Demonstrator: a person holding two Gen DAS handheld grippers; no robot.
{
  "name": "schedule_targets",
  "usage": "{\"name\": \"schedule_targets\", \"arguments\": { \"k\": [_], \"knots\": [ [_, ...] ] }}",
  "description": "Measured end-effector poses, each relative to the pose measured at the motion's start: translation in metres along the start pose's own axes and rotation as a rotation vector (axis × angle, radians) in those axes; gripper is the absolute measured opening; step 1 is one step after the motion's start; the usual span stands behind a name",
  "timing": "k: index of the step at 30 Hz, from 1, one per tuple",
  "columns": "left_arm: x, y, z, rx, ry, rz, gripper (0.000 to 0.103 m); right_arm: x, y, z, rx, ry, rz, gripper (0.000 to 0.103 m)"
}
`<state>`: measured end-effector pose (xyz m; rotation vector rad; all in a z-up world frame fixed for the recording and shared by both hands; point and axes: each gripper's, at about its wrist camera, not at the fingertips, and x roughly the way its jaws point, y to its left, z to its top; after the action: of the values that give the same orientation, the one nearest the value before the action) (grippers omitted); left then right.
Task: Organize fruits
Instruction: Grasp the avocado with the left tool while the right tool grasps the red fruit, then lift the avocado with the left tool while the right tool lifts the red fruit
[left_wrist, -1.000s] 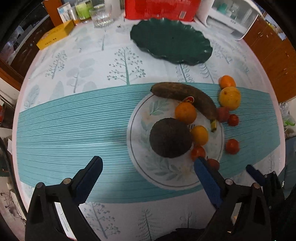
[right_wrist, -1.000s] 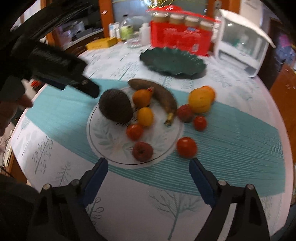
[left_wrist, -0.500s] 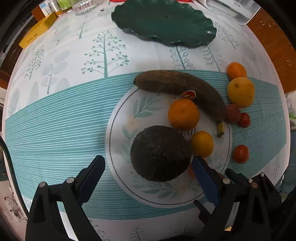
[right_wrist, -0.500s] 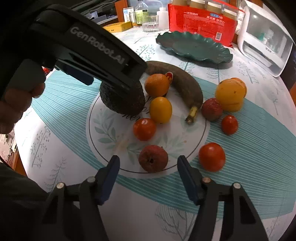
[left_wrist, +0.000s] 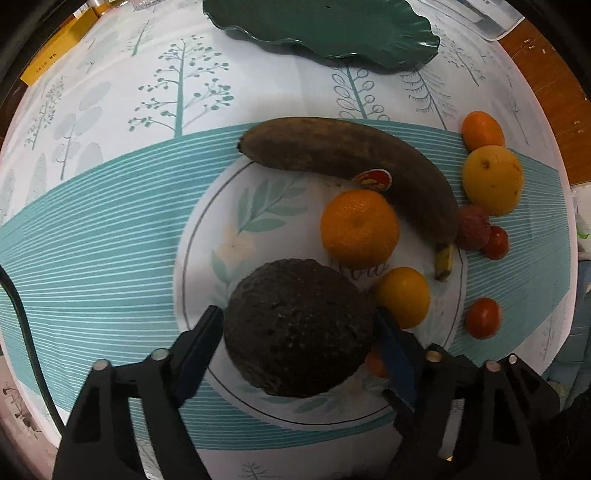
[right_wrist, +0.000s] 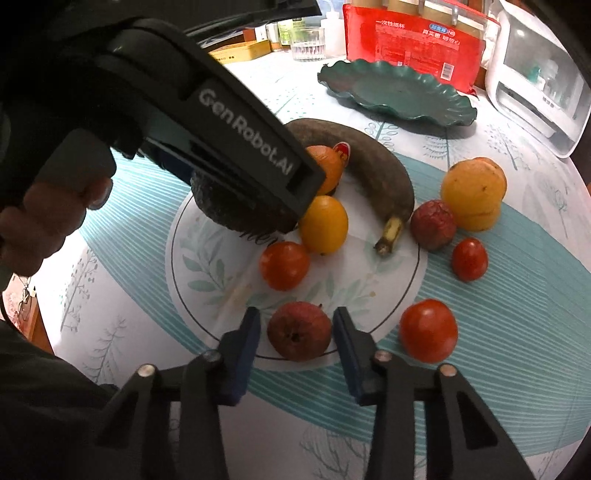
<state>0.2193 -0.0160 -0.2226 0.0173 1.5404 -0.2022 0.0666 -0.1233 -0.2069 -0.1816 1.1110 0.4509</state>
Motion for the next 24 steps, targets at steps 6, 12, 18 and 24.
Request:
{"name": "schedule_targets", "arguments": {
  "k": [6,12,18,24],
  "knots": [
    [0.000,0.000,-0.002,-0.021,-0.003,-0.011,0.071,0.001,-0.007,0.003,0.003,-0.002,0.012,0.033],
    [0.000,0.009,-0.012,-0.071,0.003,-0.002,0.070,-0.001,-0.010,0.000,0.012,0.005,0.029,0.033],
    [-0.009,0.015,-0.025,-0.116,-0.020,0.005,0.069,-0.008,-0.009,-0.003,0.011,-0.002,0.039,0.033],
    [-0.040,0.019,-0.038,-0.136,-0.104,0.005,0.067,-0.018,-0.004,-0.004,-0.004,-0.020,0.048,0.033]
  ]
}}
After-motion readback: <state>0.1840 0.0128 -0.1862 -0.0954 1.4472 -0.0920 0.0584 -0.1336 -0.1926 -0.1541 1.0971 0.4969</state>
